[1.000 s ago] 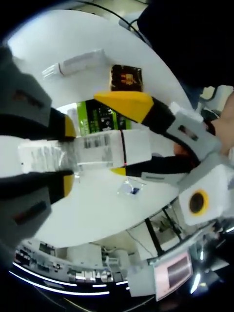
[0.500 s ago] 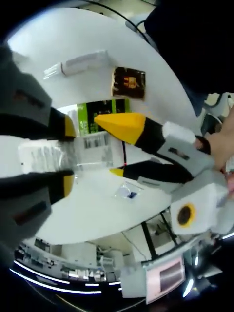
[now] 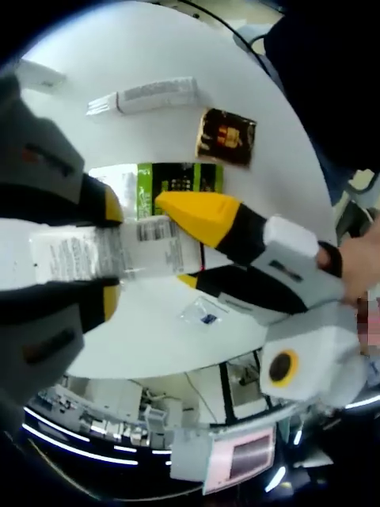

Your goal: Arrange the skincare products in the storage area until every visible bottle or jar stands upright without overlapping.

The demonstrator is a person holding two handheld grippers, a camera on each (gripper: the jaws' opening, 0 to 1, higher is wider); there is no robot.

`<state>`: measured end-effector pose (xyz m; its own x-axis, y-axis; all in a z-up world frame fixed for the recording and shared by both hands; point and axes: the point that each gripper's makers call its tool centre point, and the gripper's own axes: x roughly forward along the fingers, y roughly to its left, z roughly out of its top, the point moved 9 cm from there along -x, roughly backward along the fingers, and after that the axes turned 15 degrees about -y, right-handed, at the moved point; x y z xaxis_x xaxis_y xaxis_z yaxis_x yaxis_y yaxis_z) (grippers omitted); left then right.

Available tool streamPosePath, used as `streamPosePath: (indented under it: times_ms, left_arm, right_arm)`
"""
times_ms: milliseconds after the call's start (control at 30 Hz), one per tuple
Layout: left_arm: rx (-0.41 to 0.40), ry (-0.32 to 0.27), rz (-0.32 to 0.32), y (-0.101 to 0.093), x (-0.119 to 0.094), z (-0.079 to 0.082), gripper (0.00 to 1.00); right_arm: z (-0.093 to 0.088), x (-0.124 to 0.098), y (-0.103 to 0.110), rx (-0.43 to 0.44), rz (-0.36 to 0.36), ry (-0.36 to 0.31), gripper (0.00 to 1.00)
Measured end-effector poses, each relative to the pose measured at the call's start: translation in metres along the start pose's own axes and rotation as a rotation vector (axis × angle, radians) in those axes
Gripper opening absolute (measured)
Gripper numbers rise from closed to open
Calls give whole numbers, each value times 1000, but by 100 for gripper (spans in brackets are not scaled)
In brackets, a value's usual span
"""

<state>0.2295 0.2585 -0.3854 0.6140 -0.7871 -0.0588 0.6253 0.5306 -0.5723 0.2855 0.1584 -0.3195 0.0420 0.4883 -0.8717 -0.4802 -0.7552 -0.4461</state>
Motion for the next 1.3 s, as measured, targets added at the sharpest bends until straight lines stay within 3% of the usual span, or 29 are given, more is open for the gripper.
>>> streamPosePath:
  times_ms: [333, 567, 867, 1300]
  left_arm:
    - [-30, -37, -14, 1, -2, 7, 27]
    - [-91, -33, -41, 0, -3, 5, 24]
    - [-96, -20, -56, -3, -3, 2, 23]
    - [-110, -5, -69, -9, 0, -2, 23]
  right_arm:
    - [9, -7, -5, -137, -23, 79, 24]
    - [13, -7, -1, -171, -18, 110, 26]
    - [23, -8, 5, -280, -29, 180, 26]
    - [29, -11, 10, -312, -13, 214, 25]
